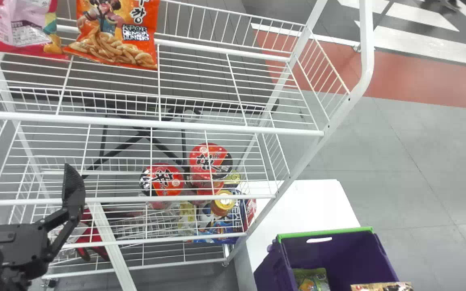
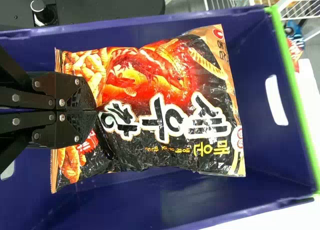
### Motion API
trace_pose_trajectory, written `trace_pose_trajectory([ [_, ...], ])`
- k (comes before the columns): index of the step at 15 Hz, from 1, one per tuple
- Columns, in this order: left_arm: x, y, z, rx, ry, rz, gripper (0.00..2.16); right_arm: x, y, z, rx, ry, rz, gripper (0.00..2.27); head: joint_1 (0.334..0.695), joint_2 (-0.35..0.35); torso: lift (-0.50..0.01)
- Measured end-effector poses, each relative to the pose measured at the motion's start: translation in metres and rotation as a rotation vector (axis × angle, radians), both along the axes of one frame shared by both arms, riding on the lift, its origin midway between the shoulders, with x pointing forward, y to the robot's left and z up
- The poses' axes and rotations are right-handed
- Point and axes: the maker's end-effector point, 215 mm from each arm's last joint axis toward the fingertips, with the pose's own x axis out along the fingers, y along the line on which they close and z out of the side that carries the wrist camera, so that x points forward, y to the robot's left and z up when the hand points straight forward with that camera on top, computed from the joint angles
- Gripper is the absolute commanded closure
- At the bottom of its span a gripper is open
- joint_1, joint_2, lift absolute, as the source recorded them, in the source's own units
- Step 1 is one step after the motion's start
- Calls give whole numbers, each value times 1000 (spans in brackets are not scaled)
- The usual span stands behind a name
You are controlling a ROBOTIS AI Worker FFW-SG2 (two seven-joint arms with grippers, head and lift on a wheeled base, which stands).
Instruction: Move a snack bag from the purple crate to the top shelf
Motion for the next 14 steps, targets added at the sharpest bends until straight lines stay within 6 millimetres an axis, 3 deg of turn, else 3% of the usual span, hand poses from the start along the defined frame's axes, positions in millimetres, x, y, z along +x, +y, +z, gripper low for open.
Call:
trace_pose_trajectory([
  [14,-3,-8,0,10,3,-11,103,15,-1,16,1,-40,-5,1656,695,-350,-105],
])
